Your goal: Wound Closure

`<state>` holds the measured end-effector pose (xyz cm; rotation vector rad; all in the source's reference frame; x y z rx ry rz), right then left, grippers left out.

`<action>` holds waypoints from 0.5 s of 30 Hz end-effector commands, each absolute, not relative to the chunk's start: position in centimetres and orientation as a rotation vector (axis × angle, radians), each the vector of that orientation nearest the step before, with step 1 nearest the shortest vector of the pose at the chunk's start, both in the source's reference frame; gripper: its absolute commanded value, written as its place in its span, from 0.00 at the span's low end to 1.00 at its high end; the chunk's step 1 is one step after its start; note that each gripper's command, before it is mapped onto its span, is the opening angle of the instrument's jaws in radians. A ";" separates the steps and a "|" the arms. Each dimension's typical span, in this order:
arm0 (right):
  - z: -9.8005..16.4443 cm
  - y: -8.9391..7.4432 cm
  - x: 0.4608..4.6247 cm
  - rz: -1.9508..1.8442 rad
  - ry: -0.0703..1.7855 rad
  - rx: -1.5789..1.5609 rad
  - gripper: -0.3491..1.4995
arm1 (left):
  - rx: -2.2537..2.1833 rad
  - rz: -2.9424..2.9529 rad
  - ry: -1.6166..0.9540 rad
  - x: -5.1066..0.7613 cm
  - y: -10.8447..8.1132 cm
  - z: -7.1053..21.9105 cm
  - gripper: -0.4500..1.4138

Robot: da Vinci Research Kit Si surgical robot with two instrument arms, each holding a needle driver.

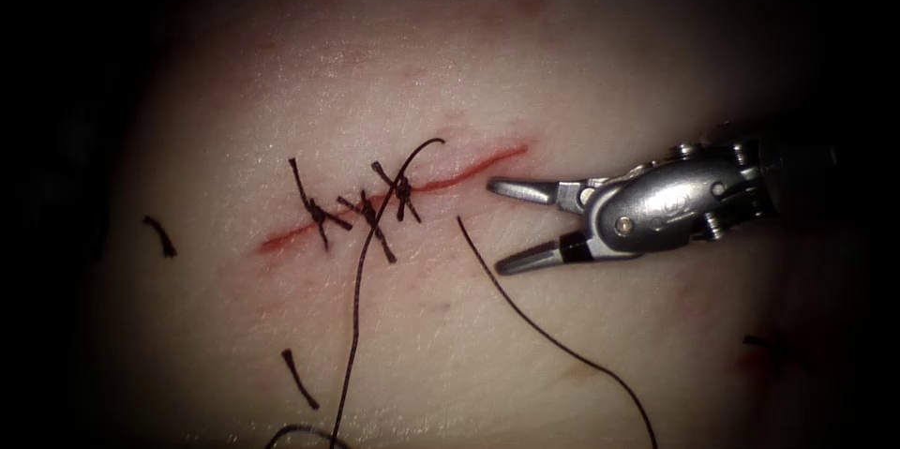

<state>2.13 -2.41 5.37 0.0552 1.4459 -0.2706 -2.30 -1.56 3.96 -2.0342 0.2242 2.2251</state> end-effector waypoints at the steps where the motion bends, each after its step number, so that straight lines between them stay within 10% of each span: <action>1: 5.4 -2.5 2.27 -0.280 1.457 0.058 0.56 | -2.036 2.220 0.226 -2.37 -1.6 4.0 0.00; 15: 5.5 -2.5 2.37 -0.276 1.431 0.021 0.68 | -2.030 2.214 0.254 -2.30 -1.6 4.1 0.00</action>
